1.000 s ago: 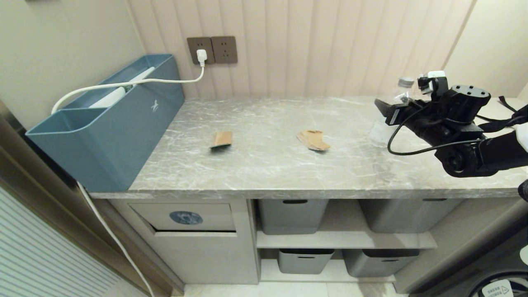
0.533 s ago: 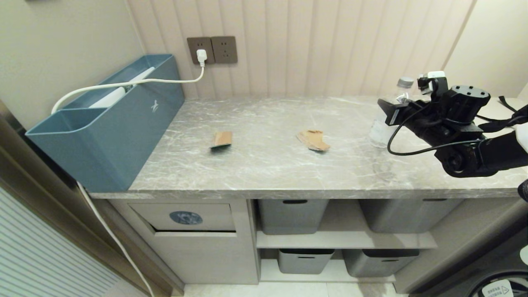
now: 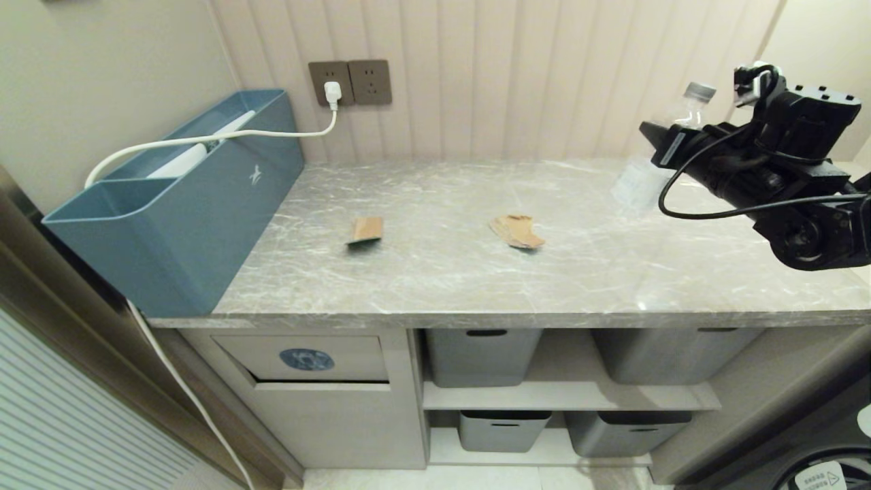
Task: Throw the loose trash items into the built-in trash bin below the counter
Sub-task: Pick up the garbage, then hand it to the other hand
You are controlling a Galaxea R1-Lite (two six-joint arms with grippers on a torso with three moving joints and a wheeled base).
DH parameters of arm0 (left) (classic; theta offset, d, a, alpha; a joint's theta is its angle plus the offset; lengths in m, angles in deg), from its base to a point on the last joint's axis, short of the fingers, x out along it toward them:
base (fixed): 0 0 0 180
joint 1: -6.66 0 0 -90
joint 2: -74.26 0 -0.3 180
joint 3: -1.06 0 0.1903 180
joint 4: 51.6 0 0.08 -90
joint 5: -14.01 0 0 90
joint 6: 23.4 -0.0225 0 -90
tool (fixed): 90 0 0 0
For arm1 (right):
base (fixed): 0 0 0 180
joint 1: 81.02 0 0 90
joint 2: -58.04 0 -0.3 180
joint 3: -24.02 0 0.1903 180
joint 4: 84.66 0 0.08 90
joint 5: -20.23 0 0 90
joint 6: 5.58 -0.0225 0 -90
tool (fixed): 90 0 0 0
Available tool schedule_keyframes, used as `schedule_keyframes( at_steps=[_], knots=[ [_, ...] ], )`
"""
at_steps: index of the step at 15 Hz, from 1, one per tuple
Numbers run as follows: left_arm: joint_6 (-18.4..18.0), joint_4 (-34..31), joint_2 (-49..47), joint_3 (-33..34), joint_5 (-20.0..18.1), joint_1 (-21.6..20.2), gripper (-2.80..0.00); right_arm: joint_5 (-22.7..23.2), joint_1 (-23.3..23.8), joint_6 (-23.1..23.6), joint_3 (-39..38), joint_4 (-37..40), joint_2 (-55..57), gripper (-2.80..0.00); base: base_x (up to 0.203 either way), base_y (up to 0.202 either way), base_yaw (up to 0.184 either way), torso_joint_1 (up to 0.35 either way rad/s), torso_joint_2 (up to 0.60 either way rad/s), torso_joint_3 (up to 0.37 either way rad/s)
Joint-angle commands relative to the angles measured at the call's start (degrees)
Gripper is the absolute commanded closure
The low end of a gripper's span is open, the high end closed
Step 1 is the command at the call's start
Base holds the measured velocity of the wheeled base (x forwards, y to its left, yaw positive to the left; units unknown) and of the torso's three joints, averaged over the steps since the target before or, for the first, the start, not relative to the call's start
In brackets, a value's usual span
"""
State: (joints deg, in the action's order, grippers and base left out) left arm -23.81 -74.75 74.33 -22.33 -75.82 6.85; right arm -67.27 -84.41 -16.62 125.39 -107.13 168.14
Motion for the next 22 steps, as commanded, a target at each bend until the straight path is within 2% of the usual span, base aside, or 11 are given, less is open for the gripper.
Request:
schedule_keyframes(
  at_steps=[1, 4, 6, 8, 10, 12, 13, 14, 18, 19, 22],
  knots=[
    [-0.38, 0.92, 0.1, -0.33, -0.09, -0.01, 0.0, -1.32, -1.63, -0.46, -3.17, -0.08, -5.81, 0.0, 0.0, 0.0, 0.0, 0.0, 0.0, 0.0],
    [0.99, -1.7, -0.61, -8.78, -0.5, -0.01, 0.0, -2.06, -4.27, -1.01, -8.26, 0.59, -11.66, 0.0, 0.0, 0.0, 0.0, 0.0, 0.0, 0.0],
    [5.05, -4.51, -6.27, -19.56, -1.78, 0.11, 0.0, -2.14, -6.4, -2.83, -9.65, 5.56, -15.52, 0.0, 0.0, 0.0, 0.0, 0.0, 0.0, 0.0],
    [11.39, -5.58, -18.46, -30.76, -5.72, 0.22, 0.0, -1.8, -9.11, -4.05, -8.89, 10.37, -17.0, 0.0, 0.0, 0.0, 0.0, 0.0, 0.0, 0.0],
    [17.29, -6.25, -29.31, -40.88, -14.9, 0.28, 0.0, -1.46, -14.14, -4.26, -7.82, 12.97, -18.35, 0.0, 0.0, 0.0, 0.0, 0.0, 0.0, 0.0],
    [20.57, -6.91, -34.66, -44.97, -30.37, 0.32, 0.0, -0.53, -20.16, -4.51, -7.23, 14.22, -19.21, 0.0, 0.0, 0.0, 0.0, 0.0, 0.0, 0.0],
    [20.54, -7.06, -35.7, -44.68, -37.34, 0.34, 0.0, -0.23, -23.42, -4.56, -7.06, 14.5, -19.51, 0.0, 0.0, 0.0, 0.0, 0.0, 0.0, 0.0],
    [19.33, -7.07, -37.38, -43.81, -41.7, 0.52, 0.0, -0.11, -25.96, -4.53, -6.91, 14.69, -19.71, 0.0, 0.0, 0.0, 0.0, 0.0, 0.0, 0.0],
    [10.63, -5.36, -47.67, -41.14, -44.29, 6.74, 0.0, 0.05, -27.46, -4.78, -6.81, 15.25, -19.31, 0.0, 0.0, 0.0, 0.0, 0.0, 0.0, 0.0],
    [9.79, -3.49, -51.21, -40.73, -44.33, 8.8, -2.8, 0.05, -27.46, -5.43, -7.21, 15.25, -19.31, 0.0, 0.0, 0.0, 0.0, 0.0, 0.0, 0.0],
    [8.62, 7.62, -63.42, -39.72, -44.41, 12.97, -2.8, 1.81, -28.3, -6.15, -9.31, 15.33, -19.75, 0.0, 0.0, 0.0, 0.0, 0.0, 0.0, 0.0]
  ],
)
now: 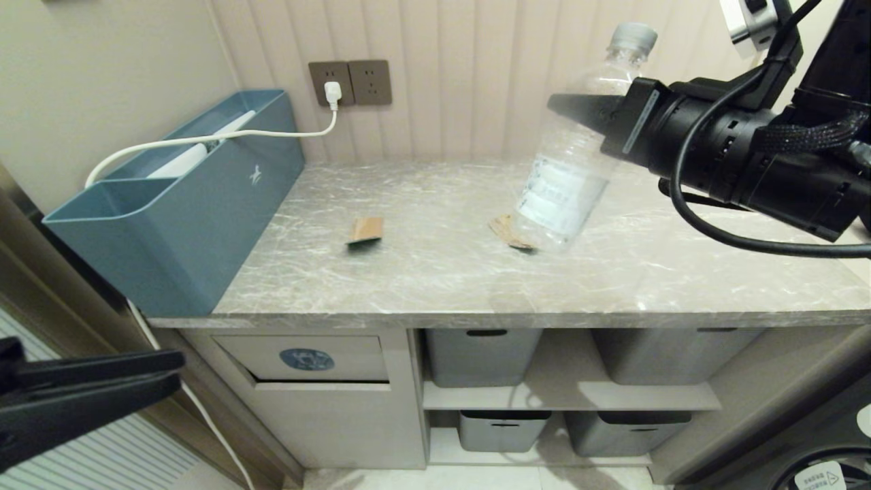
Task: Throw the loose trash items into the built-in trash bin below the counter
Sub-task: Hand it to the other hand
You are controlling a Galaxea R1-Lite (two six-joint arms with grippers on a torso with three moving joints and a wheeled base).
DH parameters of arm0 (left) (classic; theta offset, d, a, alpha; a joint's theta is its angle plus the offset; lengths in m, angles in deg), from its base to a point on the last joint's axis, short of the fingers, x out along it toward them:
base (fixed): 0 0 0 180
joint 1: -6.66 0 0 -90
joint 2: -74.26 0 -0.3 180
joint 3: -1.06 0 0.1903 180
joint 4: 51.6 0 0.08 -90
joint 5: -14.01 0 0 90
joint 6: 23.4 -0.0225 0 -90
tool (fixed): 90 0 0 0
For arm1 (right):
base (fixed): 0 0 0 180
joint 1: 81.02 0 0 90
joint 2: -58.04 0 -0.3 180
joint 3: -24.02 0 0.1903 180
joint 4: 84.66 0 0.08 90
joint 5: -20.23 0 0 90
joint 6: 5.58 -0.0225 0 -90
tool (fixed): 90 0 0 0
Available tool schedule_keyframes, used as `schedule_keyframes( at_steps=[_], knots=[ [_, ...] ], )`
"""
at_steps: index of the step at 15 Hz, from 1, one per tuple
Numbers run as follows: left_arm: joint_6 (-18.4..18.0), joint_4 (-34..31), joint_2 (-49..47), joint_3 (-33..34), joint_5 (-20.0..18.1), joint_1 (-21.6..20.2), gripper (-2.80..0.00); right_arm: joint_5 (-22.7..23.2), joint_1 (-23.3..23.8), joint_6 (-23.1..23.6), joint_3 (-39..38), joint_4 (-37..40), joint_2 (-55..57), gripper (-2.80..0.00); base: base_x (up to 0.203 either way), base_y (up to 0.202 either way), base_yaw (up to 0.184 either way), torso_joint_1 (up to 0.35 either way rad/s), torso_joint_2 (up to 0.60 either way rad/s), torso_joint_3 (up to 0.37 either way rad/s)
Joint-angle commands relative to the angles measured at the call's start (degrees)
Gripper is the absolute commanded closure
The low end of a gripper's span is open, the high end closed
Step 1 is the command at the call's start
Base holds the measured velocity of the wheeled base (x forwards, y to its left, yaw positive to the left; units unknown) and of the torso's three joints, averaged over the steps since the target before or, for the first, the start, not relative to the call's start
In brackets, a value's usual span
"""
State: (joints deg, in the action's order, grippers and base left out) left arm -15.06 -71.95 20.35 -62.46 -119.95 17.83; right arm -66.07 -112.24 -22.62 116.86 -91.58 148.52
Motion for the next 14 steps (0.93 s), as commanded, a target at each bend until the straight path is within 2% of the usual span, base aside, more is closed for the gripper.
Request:
schedule_keyframes(
  at_steps=[1, 4, 7, 9, 14],
  knots=[
    [-0.37, 9.15, -13.83, 0.25, -0.3, 3.68, -2.8, 1.63, -0.88, -0.24, -1.35, -0.21, -0.25, 0.0, 0.0, 0.0, 0.0, 0.0, 0.0, 0.0],
    [-1.09, 16.22, -24.82, -2.76, -0.33, 9.65, -2.8, 6.92, -1.64, -0.23, -2.08, -0.1, -0.06, 0.0, 0.0, 0.0, 0.0, 0.0, 0.0, 0.0],
    [-6.46, 18.42, -31.88, -7.13, -0.31, 14.44, -2.8, 14.1, -2.67, -3.23, -3.59, 1.95, -1.5, 0.0, 0.0, 0.0, 0.0, 0.0, 0.0, 0.0],
    [-7.91, 18.81, -34.03, -9.17, -0.13, 18.03, -2.8, 19.29, -2.77, -3.68, -4.77, 2.48, -2.02, 0.0, 0.0, 0.0, 0.0, 0.0, 0.0, 0.0],
    [-12.73, 19.46, -38.19, -15.31, 0.93, 20.75, -2.8, 20.9, -5.16, -3.62, -4.96, 2.38, 0.79, 0.0, 0.0, 0.0, 0.0, 0.0, 0.0, 0.0]
  ],
)
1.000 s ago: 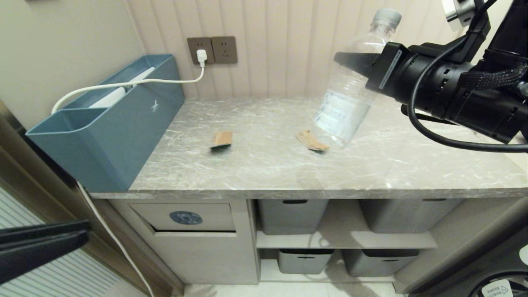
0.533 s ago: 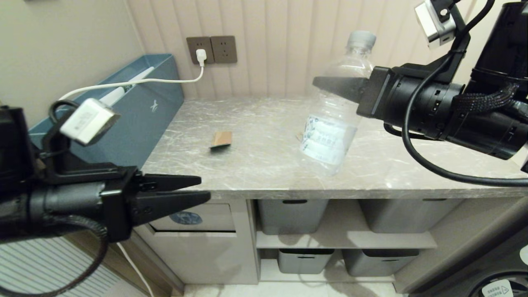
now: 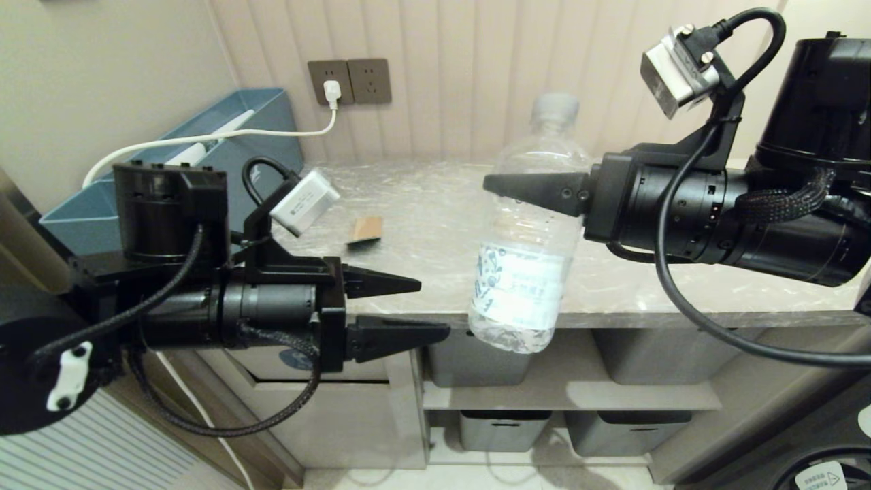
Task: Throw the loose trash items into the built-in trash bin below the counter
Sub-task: Hand it to the other hand
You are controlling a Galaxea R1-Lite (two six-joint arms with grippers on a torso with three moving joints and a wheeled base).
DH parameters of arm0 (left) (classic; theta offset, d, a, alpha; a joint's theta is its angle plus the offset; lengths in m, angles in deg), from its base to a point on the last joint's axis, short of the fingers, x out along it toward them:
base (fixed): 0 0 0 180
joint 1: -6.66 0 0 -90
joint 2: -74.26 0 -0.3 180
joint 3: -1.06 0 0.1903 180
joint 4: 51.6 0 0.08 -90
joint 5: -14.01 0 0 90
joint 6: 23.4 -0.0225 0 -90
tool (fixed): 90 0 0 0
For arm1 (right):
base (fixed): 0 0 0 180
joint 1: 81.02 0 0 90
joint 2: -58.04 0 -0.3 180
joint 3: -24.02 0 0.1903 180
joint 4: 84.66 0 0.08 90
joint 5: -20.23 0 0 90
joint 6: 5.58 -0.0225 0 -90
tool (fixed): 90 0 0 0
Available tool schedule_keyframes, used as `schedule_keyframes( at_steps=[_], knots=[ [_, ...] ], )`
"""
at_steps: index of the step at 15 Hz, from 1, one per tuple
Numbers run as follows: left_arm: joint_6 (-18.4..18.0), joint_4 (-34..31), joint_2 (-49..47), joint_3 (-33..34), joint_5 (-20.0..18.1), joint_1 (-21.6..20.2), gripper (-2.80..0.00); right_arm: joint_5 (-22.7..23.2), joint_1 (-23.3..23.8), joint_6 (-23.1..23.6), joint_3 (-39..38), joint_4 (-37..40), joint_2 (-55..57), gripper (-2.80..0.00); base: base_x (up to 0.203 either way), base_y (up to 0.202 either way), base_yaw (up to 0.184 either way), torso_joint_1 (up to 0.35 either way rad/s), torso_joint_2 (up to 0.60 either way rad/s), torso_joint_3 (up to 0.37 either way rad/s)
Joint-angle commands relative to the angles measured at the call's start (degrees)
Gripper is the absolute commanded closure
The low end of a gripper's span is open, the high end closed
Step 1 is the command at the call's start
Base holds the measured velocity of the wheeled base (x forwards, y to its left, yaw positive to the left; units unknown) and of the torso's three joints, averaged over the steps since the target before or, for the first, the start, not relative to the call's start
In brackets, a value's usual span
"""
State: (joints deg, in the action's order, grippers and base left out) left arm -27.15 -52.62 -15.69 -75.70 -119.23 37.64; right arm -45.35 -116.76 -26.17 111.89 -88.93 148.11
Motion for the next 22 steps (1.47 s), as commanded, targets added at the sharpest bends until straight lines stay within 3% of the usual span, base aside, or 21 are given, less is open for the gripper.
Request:
schedule_keyframes(
  at_steps=[1, 9, 11, 17, 22],
  knots=[
    [-0.93, 0.08, -2.23, -2.88, 1.04, 2.22, -2.8, 0.14, -1.37, -0.08, -0.01, -0.31, 1.32, 0.0, 0.0, 0.0, 0.0, 0.0, 0.0, 0.0],
    [-0.53, -0.38, -2.33, -5.68, 3.35, 9.46, -2.8, -0.34, -3.46, 0.02, 0.64, -0.5, 2.92, 0.0, 0.0, 0.0, 0.0, 0.0, 0.0, 0.0],
    [0.98, -0.39, -2.1, -5.85, 4.61, 11.16, -2.8, -0.42, -3.46, 0.02, 0.8, -0.66, 3.18, 0.0, 0.0, 0.0, 0.0, 0.0, 0.0, 0.0],
    [1.98, -0.3, -2.94, -7.33, 6.48, 13.05, -2.8, -1.3, -3.72, 0.38, 1.77, -0.66, 3.18, 0.0, 0.0, 0.0, 0.0, 0.0, 0.0, 0.0],
    [6.81, 0.09, -2.95, -7.52, 7.84, 14.37, -2.8, -3.41, -6.28, 0.03, 1.77, -0.75, 2.91, 0.0, 0.0, 0.0, 0.0, 0.0, 0.0, 0.0]
  ],
)
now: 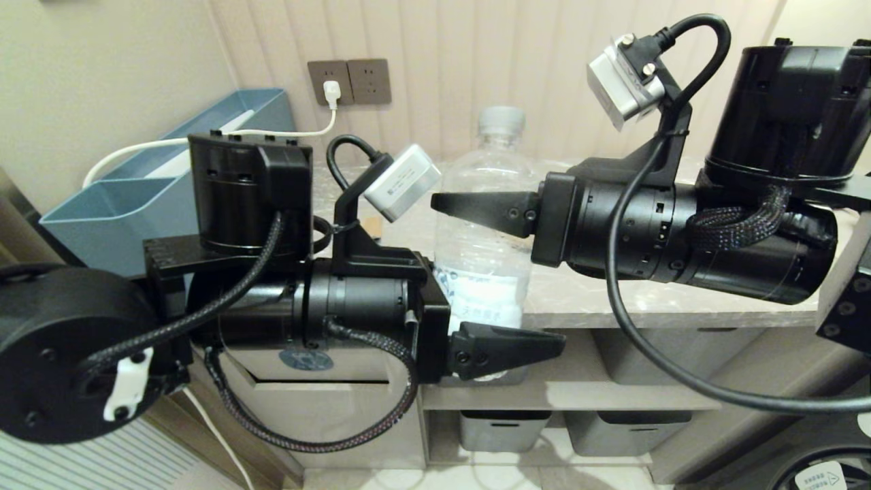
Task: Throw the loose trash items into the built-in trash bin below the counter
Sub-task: Hand it to the other hand
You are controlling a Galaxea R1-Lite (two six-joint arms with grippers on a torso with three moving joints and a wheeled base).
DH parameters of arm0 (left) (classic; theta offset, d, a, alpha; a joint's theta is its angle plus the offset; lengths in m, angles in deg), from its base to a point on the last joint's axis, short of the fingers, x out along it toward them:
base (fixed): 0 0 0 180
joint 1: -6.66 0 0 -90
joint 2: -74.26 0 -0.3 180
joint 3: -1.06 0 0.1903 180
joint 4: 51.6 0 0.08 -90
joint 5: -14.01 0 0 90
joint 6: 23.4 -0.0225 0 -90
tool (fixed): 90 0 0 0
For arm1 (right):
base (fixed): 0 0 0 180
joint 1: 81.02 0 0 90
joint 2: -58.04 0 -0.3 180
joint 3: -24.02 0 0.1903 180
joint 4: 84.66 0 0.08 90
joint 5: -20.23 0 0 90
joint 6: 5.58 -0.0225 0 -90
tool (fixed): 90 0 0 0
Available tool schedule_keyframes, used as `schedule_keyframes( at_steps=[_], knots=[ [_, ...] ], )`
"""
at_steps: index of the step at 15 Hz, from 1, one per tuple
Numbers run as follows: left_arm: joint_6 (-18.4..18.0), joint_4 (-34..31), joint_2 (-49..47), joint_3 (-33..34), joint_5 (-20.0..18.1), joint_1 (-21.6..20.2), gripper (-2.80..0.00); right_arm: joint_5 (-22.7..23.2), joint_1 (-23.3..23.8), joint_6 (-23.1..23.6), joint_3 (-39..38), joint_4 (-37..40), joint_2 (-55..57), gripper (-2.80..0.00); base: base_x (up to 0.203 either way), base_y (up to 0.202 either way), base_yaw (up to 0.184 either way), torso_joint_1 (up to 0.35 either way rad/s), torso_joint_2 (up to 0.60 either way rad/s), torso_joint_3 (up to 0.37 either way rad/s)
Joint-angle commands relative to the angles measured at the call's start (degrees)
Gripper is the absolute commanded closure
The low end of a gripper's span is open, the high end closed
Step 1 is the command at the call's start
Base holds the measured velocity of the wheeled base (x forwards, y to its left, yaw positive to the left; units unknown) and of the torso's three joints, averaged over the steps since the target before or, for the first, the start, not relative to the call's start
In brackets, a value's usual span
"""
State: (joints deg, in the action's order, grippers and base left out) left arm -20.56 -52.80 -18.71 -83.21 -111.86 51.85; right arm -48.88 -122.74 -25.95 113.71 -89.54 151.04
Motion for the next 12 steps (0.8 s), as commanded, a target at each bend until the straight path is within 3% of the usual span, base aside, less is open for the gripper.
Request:
schedule_keyframes(
  at_steps=[1, 2, 3, 5, 12],
  knots=[
    [0.32, 0.33, 0.07, 0.01, 0.97, 0.16, -2.8, 0.07, -0.31, -0.11, -0.05, -0.14, -0.2, 0.0, 0.0, 0.0, 0.0, 0.0, 0.0, 0.0],
    [0.32, 0.33, 0.07, 0.08, 1.06, 0.16, -2.8, 0.11, -0.29, -0.14, -0.05, -0.14, -0.28, 0.0, 0.0, 0.0, 0.0, 0.0, 0.0, 0.0],
    [0.57, 0.33, 0.07, 0.03, 1.24, 0.16, 0.0, 0.02, -0.29, -0.2, -0.01, -0.14, -0.31, 0.0, 0.0, 0.0, 0.0, 0.0, 0.0, 0.0],
    [2.25, 0.33, 0.07, 0.1, 1.56, 0.16, 0.0, 0.05, -0.29, -0.2, -0.03, -0.14, -0.37, 0.0, 0.0, 0.0, 0.0, 0.0, 0.0, 0.0],
    [2.34, 0.5, -0.73, 0.0, 2.73, 0.95, 0.0, -1.82, -0.29, -0.37, -0.84, -0.06, -1.51, 0.0, 0.0, 0.0, 0.0, 0.0, 0.0, 0.0]
  ],
)
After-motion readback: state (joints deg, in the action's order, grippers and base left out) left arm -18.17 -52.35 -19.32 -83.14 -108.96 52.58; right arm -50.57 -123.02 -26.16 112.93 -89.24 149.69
